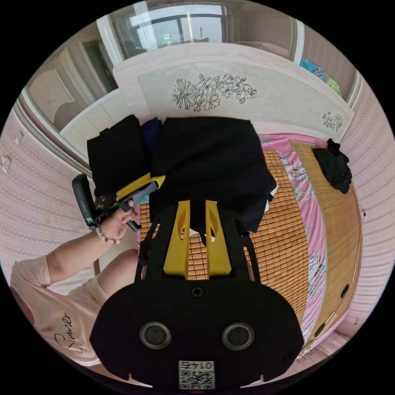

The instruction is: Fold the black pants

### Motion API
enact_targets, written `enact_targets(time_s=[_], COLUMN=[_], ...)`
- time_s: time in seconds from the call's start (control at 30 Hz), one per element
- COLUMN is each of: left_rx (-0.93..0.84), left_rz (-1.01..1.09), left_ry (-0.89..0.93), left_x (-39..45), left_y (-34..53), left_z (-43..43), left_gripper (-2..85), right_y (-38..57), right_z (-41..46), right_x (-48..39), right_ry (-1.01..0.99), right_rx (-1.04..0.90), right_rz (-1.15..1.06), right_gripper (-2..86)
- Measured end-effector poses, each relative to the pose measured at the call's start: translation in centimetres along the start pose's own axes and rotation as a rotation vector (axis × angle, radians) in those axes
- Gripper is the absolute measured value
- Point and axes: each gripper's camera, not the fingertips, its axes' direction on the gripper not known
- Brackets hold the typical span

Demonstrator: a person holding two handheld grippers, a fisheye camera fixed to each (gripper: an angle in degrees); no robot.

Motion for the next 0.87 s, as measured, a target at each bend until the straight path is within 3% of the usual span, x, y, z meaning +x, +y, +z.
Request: enact_targets(time_s=[0.1, 0.27, 0.4, 0.57, 0.77, 0.87], left_rx=[0.036, 0.051, 0.09, 0.04, 0.158, 0.154], left_rz=[0.092, 0.156, 0.109, 0.062, 0.057, 0.016], left_ry=[0.011, 0.019, -0.132, -0.219, -0.268, -0.305], left_x=[-0.7, -3.8, -8.5, -12.5, -13.7, -14.8], left_y=[2.4, 8.4, 13.1, 14.1, 12.0, 11.2], left_z=[-4.5, -14.3, -21.5, -24.6, -27.0, -26.8], left_gripper=[6.1, 6.4, 6.7, 9.1, 8.7, 10.2], right_y=[1.0, 1.8, 0.5, -2.8, -4.8, -6.4], right_z=[3.8, 4.1, 4.0, 6.0, 9.8, 11.0], right_x=[-3.0, -7.5, -12.9, -17.9, -23.5, -24.0], right_ry=[0.052, 0.081, 0.121, -0.014, 0.169, 0.11], right_rx=[-0.074, 0.017, 0.119, 0.123, 0.15, 0.164], right_rz=[-0.07, -0.191, -0.353, -0.397, -0.53, -0.489], right_gripper=[7.2, 8.2, 10.9, 11.9, 15.4, 16.0])
